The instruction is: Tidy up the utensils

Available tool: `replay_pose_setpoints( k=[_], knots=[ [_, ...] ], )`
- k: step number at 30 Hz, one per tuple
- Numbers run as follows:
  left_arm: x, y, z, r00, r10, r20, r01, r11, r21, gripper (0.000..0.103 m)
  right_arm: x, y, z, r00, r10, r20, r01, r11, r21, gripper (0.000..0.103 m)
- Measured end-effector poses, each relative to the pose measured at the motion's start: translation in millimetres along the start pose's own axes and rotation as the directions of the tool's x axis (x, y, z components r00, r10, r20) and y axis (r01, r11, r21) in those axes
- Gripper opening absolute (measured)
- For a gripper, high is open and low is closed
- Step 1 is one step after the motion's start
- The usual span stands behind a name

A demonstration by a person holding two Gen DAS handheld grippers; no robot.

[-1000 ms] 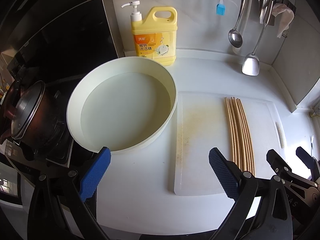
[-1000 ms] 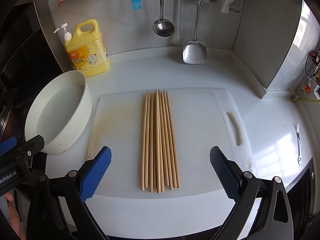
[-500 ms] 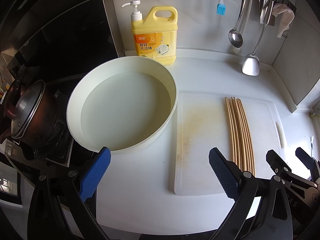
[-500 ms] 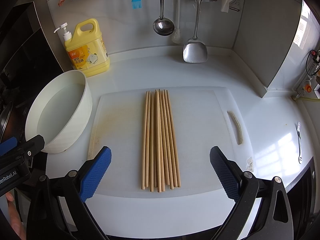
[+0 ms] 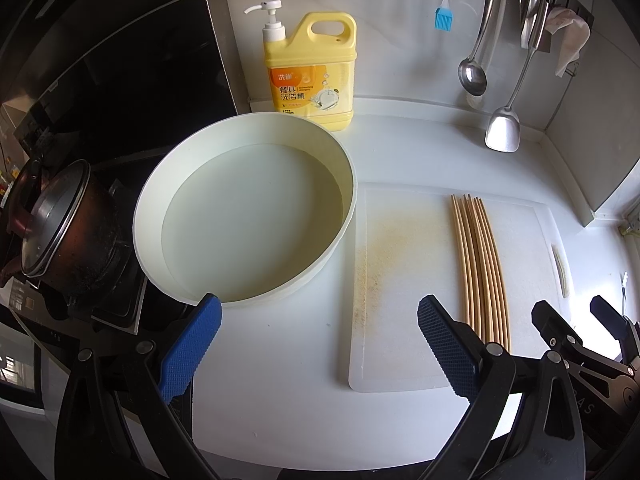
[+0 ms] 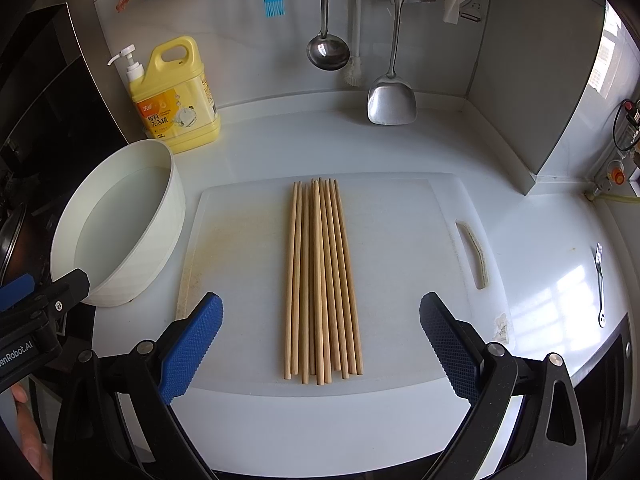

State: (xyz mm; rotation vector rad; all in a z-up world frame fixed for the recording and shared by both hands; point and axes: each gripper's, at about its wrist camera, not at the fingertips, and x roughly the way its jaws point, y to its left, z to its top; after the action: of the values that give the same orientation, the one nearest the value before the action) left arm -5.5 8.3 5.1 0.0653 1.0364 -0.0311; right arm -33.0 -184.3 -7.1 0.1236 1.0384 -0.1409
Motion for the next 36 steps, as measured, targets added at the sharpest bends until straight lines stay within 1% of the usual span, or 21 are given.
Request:
replay_pose_setpoints(
  k=[18, 24, 30, 36],
  knots=[
    [0, -1, 0, 1.0, 0.001, 0.0, -0.001, 1.0, -0.001, 0.097, 1, 2, -1, 1.0, 0.001, -0.002, -0.001, 1.0, 0.003, 0.094],
    [1, 0, 0, 1.0, -0.007, -0.002, 0.007, 1.0, 0.007, 0.097, 3, 4, -1, 1.0, -0.009, 0.002, 0.009, 1.0, 0.007, 0.094],
    [10, -5, 0, 0.999, -0.041, -0.004, 0.042, 0.998, 0.051, 0.097, 6, -9, -7, 1.0, -0.025, 0.006, 0.024, 0.998, 0.06, 0.094],
    [23, -18, -1, 0.994, -0.113, -0.004, 0.112, 0.987, 0.113, 0.097, 11, -29, -22, 0.998, -0.061, 0.012, 0.059, 0.993, 0.106, 0.094]
  ],
)
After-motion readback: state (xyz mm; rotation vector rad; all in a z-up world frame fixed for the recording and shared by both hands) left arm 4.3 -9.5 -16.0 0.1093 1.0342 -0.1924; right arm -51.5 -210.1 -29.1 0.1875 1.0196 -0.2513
